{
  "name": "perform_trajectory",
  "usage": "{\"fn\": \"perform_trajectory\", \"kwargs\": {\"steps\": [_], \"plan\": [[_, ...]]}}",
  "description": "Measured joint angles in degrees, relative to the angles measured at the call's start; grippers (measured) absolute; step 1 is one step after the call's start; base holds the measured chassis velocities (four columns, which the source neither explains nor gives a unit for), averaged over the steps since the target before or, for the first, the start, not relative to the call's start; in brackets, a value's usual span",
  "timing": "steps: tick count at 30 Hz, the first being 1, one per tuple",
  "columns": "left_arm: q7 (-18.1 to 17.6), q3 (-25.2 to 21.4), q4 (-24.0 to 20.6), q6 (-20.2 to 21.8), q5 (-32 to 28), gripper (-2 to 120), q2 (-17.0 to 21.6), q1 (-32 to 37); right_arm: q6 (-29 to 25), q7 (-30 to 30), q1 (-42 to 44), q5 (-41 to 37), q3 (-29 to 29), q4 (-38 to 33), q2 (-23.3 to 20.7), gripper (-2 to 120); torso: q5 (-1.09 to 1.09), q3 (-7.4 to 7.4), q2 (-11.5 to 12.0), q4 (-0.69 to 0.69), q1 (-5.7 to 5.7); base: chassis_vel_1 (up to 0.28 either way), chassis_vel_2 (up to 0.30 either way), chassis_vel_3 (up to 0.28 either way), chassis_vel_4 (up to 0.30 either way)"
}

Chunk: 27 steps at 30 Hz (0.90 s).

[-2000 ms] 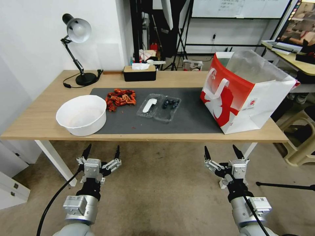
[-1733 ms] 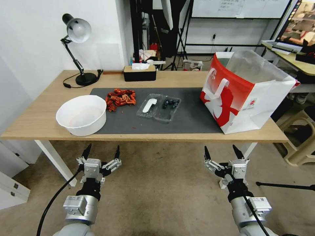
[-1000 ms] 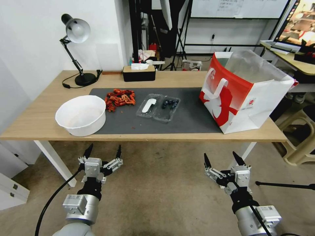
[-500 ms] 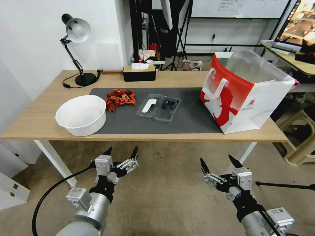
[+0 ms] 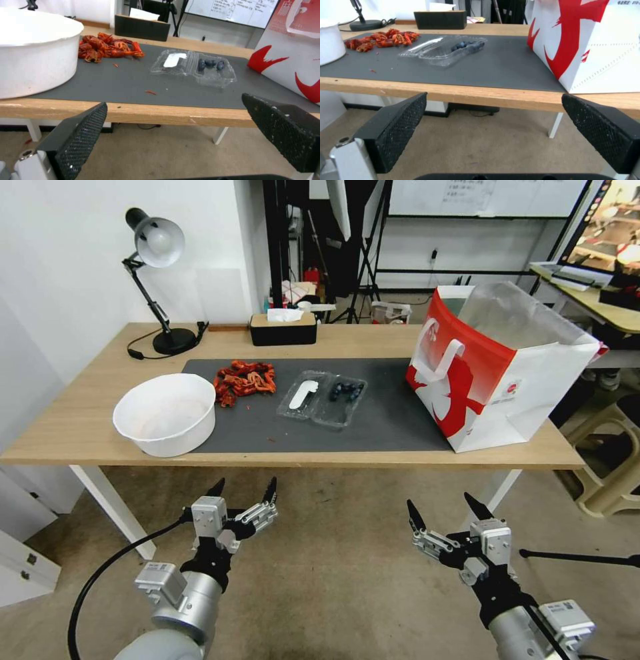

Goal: Close the takeout container lid, then place the container into the takeout bag.

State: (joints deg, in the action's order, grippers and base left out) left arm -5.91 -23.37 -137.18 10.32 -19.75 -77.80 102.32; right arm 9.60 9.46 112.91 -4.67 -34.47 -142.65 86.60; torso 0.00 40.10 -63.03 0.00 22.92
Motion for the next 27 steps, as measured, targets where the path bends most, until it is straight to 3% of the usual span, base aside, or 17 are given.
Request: {"fn": "perform_trajectory", "kwargs": {"steps": [27], "plan": [[-0.23,-0.2,0.81,-0.88,0.21,100,0.06,-0.27,-0.39,0.06,-1.49,0.61,0.43,1.6,0.46,100,0.0,0.0,0.0,0.0,0.0,0.0,0.0,0.0,0.0]]}}
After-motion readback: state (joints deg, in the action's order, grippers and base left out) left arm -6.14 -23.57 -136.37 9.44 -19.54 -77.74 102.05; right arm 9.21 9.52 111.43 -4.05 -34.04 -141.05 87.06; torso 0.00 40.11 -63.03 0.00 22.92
